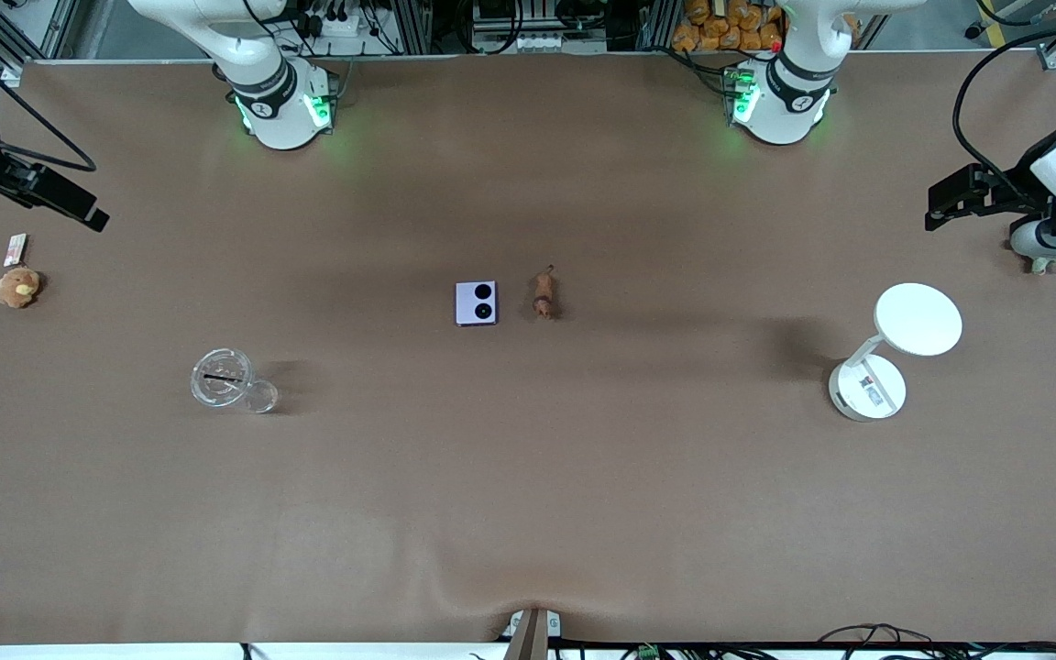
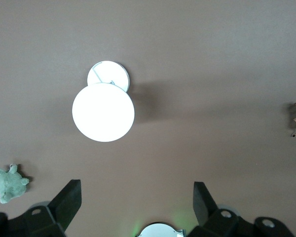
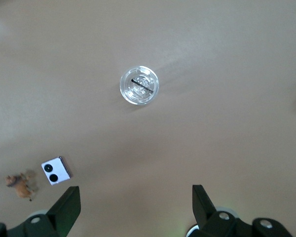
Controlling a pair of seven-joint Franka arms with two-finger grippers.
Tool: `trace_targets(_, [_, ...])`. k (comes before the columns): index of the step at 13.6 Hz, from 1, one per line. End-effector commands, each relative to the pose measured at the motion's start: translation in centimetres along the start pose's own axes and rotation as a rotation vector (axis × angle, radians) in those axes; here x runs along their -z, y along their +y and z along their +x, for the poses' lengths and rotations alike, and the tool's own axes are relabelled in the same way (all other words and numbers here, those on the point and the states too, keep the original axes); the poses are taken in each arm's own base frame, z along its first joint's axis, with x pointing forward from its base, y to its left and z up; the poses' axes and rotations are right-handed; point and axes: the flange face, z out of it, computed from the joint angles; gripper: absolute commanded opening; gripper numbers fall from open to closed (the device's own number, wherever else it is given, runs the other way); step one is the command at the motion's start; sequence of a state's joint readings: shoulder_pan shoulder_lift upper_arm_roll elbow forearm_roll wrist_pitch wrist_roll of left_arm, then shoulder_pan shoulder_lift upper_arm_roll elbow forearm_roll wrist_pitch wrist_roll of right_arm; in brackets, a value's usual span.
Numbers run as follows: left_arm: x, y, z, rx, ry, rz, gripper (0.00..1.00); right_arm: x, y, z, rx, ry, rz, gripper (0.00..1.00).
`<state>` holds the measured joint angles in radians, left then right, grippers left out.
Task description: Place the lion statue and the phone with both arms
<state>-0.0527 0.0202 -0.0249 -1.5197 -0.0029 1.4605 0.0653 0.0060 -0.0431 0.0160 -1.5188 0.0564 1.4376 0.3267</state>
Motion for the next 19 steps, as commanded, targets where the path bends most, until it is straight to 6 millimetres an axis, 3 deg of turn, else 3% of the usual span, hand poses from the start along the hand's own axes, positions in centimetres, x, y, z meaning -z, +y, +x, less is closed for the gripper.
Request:
trace_targets(1, [0.4,0.1,-0.3,-0.002,-0.009,0.016,1.00,0.6,0.5,-0.5,0.067,0.019,-0.022,1.00])
trace_targets(3, [0.5,0.2,-0.2,0.010,-0.004,0.015,1.00,0.4,0.1,-0.8,0.110,0.023,-0.087,1.00])
trace_targets(8, [0.4,0.8,0.0,0.040,-0.005,0.004,1.00,0.4,1.4,-0.4,0.230,0.010,-0.081,1.00])
trace_targets(14, [-3.2,2.6,2.4,0.156,-0.073,-0.143,1.00,0.2,0.6,-0.5,0.250,0.006,-0.081,1.00])
trace_targets(19, [-8.5,12.9,5.1,0.087,-0.132,-0.126,1.00,0.2,0.6,-0.5,0.257,0.005,-0.081,1.00])
